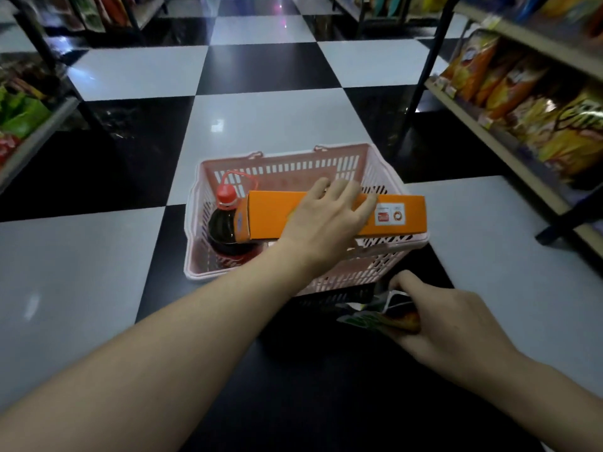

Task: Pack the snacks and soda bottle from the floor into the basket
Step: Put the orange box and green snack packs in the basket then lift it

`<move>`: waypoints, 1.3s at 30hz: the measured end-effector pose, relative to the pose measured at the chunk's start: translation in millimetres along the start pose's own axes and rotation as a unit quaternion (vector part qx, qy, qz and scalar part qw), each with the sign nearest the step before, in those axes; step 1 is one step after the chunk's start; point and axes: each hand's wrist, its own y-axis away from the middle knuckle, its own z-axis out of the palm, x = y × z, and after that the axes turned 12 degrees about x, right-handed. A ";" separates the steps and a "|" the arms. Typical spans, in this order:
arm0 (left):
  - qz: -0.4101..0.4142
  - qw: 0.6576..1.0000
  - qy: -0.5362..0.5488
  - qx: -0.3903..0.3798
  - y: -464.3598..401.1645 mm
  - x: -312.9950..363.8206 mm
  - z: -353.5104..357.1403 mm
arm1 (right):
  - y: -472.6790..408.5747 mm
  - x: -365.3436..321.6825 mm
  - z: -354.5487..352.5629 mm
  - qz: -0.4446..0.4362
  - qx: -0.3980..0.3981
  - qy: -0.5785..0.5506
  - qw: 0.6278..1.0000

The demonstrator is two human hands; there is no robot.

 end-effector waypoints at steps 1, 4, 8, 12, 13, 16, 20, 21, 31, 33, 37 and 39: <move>0.012 1.000 -0.004 -0.004 -1.2 3.4 5.5 | -0.1 2.6 -1.8 -0.002 0.007 0.002 1.000; 0.030 0.999 -0.021 -0.006 0.8 7.8 15.3 | -0.1 10.7 -2.3 0.001 0.033 0.018 0.999; -0.005 0.998 -0.026 -0.062 15.5 -4.6 18.6 | -0.8 16.1 1.8 0.023 0.060 0.019 0.998; -0.095 0.990 0.000 -0.105 40.6 -21.1 15.6 | -9.4 19.6 0.3 0.052 0.129 0.007 0.990; -0.132 0.985 0.018 -0.108 48.9 -24.7 14.2 | -13.8 19.8 -1.8 0.060 0.157 0.008 0.986; -0.187 0.975 0.052 -0.107 69.4 -27.7 15.4 | -30.5 21.8 -8.6 0.073 0.227 0.027 0.971; -0.208 0.974 0.022 -0.083 57.4 -18.0 36.7 | -53.1 22.8 -1.4 0.041 0.241 0.056 0.968; -0.237 0.968 0.009 -0.082 48.1 -16.3 42.8 | -58.1 24.2 4.0 0.037 0.235 0.061 0.969; -0.270 0.942 0.034 -0.196 62.8 -12.0 61.2 | -76.2 36.7 59.7 0.052 0.162 0.075 0.983; -0.266 0.939 0.040 -0.215 79.7 -15.8 62.6 | -82.8 37.9 75.7 0.056 0.144 0.084 0.984; -0.257 0.946 0.059 -0.186 97.2 -18.2 67.1 | -105.4 42.3 102.4 0.076 0.061 0.116 0.988; -0.249 0.951 0.065 -0.173 99.1 -19.7 68.9 | -114.5 45.6 114.7 0.091 -0.030 0.119 0.988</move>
